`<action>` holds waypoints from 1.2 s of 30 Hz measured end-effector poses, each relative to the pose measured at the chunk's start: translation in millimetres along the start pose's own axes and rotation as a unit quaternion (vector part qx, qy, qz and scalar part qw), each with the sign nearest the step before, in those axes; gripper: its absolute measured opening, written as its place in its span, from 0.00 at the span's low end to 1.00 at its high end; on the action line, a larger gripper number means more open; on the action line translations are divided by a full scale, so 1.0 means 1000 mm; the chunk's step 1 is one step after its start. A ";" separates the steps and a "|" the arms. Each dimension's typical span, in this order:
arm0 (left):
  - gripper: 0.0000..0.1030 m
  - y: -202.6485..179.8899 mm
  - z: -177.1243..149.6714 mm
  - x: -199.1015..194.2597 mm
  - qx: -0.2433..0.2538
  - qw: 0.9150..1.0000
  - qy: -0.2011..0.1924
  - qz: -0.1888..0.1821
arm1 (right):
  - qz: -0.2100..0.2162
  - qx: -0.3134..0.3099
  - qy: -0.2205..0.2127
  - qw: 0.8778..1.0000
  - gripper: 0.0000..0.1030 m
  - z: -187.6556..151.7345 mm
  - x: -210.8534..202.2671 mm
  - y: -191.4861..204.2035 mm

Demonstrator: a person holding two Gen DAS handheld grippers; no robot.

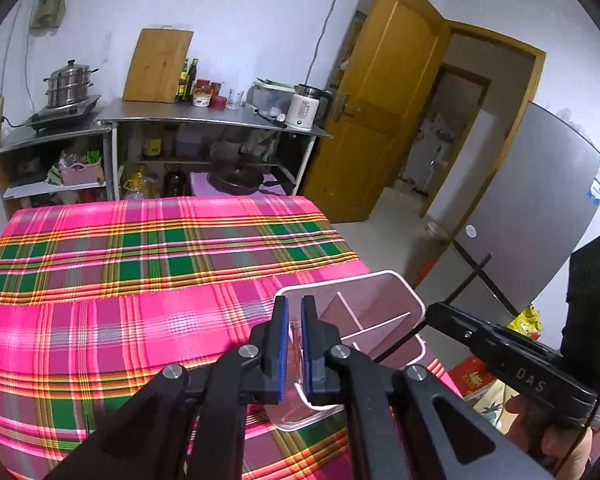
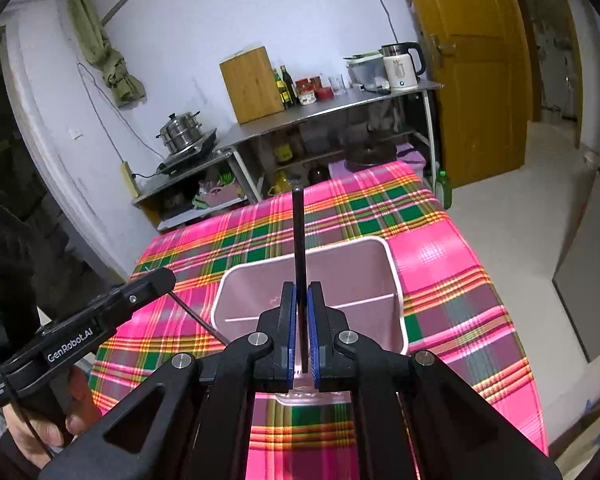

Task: Organize utensils
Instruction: 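Carry the right tool's chopstick into the pink holder and open it while the left tool does likewise, then withdraw both open tools from the holder back over the chopsticks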

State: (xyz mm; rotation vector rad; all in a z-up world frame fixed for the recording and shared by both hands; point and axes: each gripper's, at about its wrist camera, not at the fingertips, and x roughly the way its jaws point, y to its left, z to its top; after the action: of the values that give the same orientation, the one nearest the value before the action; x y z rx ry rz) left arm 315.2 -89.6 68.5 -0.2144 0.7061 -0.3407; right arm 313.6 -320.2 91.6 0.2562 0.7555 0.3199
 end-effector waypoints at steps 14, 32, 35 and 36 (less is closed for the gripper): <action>0.09 0.000 -0.016 -0.051 0.005 0.999 -0.031 0.016 | -0.006 -0.028 -0.034 0.999 0.35 -0.011 -0.039 0.017; 0.09 0.021 -0.096 -0.141 -0.011 0.996 -0.057 0.065 | -0.003 -0.062 -0.035 0.997 0.35 -0.090 -0.085 0.069; 0.09 0.028 -0.113 -0.148 -0.014 0.996 -0.053 0.073 | -0.004 -0.082 -0.031 0.996 0.35 -0.105 -0.084 0.080; 0.09 0.032 -0.119 -0.150 -0.015 0.996 -0.051 0.074 | -0.001 -0.085 -0.026 0.996 0.35 -0.109 -0.082 0.084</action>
State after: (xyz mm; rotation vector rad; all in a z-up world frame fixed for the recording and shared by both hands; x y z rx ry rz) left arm 137.0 -12.5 60.1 -0.2051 0.6226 -0.1775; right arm 164.5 -261.4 95.1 0.1018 0.6721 0.3716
